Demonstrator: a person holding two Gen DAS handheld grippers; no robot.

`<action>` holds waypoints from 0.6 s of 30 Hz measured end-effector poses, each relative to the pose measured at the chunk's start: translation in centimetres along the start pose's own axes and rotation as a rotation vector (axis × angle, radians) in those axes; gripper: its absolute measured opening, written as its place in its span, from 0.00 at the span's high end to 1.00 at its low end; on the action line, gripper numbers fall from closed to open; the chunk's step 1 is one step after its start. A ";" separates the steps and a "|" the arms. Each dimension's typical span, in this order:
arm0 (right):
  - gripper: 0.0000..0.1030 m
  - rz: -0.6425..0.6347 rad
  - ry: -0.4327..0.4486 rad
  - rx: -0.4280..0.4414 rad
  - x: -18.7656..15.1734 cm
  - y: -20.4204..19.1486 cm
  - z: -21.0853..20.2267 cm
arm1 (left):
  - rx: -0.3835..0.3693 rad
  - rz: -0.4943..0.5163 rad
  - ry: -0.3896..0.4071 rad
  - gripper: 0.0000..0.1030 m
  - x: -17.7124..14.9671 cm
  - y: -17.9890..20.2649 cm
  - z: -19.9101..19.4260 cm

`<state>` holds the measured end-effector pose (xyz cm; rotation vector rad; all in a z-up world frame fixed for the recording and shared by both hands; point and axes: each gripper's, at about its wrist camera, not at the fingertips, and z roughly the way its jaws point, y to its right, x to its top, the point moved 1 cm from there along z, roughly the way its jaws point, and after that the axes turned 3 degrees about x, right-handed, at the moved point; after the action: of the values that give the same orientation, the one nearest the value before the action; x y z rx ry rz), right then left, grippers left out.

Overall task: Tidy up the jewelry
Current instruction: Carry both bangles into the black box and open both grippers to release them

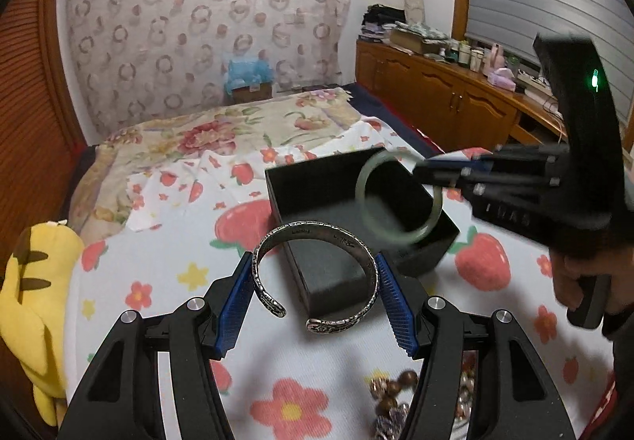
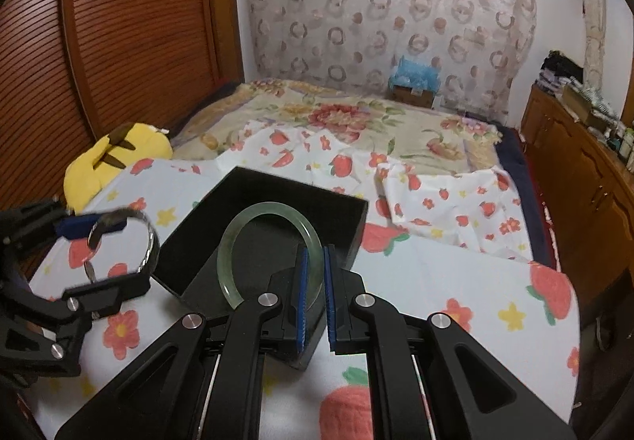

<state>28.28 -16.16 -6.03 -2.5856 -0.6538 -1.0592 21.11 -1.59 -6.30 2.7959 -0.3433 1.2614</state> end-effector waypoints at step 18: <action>0.85 0.027 0.063 0.071 -2.4 1.7 -3.7 | 0.010 0.039 -0.027 0.43 2.6 2.1 4.0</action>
<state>25.42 -19.81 -5.27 -2.4834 -0.6276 -1.0842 25.28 -4.67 -7.08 2.8301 -0.3955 1.2377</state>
